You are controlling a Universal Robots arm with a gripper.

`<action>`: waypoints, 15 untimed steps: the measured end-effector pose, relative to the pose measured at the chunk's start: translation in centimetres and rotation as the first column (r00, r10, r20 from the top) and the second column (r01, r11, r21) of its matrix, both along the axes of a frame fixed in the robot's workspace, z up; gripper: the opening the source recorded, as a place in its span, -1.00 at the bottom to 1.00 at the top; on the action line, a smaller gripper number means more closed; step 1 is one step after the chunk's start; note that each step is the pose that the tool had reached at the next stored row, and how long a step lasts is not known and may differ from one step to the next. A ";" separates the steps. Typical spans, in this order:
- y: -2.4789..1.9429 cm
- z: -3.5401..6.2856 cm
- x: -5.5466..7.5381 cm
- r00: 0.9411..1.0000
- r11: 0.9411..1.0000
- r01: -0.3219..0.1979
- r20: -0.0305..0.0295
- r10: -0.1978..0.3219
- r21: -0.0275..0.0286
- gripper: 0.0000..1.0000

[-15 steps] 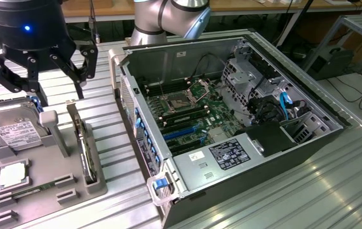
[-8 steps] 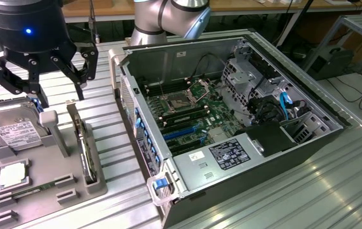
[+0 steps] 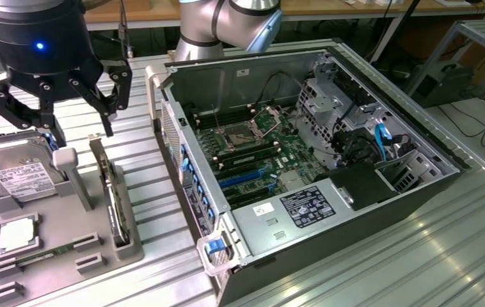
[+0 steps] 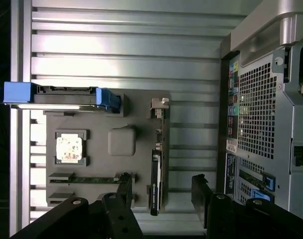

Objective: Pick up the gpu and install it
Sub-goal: 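Pick up the gpu and move the gpu toward the slot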

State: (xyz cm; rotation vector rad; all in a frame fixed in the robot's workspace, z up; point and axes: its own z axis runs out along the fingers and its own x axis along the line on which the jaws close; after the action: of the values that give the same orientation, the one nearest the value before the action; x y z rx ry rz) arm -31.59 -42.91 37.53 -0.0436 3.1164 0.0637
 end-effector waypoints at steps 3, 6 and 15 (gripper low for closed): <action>-0.03 -0.22 0.0 1.000 1.000 -0.001 0.000 0.001 0.000 0.20; -0.05 -0.44 0.0 1.000 1.000 -0.002 0.000 0.002 0.000 0.20; -0.10 -0.95 0.0 1.000 1.000 -0.004 0.000 0.004 0.000 0.20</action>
State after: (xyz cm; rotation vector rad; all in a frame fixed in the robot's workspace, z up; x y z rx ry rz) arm -31.58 -43.01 36.59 -0.0497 3.1164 0.0638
